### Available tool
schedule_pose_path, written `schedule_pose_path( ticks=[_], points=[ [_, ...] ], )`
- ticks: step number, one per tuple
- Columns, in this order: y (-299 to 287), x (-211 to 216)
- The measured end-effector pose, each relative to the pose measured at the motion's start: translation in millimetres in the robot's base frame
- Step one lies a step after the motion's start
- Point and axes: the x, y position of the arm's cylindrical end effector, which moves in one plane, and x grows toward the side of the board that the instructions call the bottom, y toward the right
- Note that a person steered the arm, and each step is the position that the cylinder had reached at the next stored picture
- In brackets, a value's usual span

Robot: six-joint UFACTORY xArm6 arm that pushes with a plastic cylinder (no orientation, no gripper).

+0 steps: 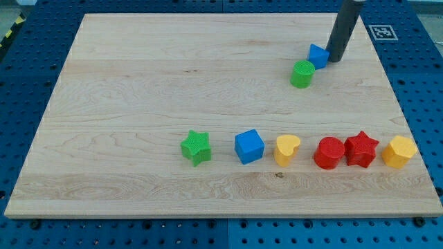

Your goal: Slide the blue triangle towards green star

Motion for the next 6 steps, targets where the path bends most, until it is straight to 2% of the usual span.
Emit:
schedule_pose_path(
  ticks=[4,6],
  points=[
    [-96,-1],
    [-131,38]
  ],
)
